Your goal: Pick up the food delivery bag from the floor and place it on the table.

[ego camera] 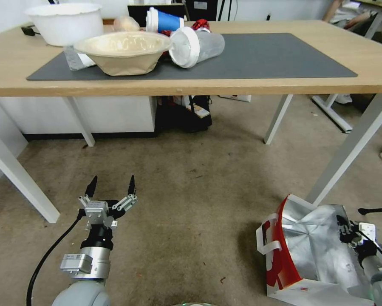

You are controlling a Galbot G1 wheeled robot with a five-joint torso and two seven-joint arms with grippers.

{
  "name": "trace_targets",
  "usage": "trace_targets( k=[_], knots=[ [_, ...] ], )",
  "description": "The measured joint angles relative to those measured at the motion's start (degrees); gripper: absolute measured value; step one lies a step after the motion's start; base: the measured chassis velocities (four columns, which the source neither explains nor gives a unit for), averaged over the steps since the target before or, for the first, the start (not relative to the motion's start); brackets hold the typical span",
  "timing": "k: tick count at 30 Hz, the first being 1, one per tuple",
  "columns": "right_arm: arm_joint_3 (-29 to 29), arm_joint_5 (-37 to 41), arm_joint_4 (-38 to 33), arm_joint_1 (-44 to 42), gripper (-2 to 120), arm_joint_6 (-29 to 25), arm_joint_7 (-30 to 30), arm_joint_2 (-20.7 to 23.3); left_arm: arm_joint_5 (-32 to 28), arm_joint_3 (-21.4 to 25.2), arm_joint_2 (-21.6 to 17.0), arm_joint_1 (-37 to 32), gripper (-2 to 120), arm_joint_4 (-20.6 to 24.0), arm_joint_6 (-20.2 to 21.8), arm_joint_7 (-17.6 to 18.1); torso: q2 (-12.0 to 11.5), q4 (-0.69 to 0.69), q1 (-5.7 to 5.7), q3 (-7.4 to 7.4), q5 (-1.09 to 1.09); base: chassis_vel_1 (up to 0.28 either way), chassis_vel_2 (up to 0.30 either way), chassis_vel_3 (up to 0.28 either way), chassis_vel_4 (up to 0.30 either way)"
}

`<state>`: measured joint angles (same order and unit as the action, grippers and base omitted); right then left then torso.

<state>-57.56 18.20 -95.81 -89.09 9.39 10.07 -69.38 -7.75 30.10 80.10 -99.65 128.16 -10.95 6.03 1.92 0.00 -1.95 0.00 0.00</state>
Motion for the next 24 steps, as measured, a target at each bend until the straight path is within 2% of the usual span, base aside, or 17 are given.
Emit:
trace_targets(
  k=[13,24],
  knots=[
    [0.58,3.05,-3.19,-1.45,0,-2.69,-1.66,-1.7,-0.97,0.34,-0.42,-0.04,100,-0.07,0.12,-0.95,0.0,0.0,0.0,0.0,0.0,0.0,0.0,0.0,0.0],
    [2.94,4.81,-16.35,-6.16,0,-5.53,-3.0,-6.03,-5.06,2.0,-1.55,0.27,100,-0.17,0.54,-6.22,0.0,0.01,0.0,0.0,-0.01,0.0,0.0,0.0,0.0]
  ],
)
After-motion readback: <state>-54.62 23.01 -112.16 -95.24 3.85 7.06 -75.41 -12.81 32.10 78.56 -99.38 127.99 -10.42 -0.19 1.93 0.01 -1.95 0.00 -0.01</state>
